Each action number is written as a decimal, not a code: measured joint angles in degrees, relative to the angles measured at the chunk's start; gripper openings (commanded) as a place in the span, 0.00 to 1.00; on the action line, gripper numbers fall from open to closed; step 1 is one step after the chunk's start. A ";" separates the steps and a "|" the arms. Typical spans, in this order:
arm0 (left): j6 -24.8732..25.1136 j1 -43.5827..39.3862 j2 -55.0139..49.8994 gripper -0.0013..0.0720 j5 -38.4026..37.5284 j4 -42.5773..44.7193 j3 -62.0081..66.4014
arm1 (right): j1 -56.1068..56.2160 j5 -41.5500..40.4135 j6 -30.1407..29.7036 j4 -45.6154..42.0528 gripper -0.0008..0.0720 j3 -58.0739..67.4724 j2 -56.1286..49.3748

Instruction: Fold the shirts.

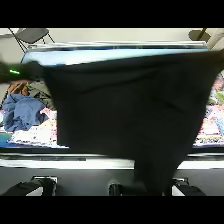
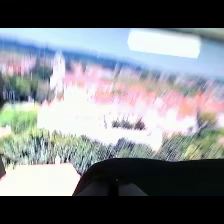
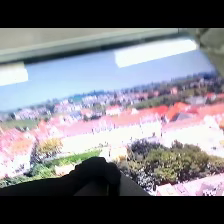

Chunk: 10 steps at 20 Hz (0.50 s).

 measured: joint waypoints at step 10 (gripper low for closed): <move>1.66 -1.36 -29.09 0.39 4.17 -6.32 -0.94 | -0.07 -5.77 10.95 13.68 0.22 -1.42 -33.94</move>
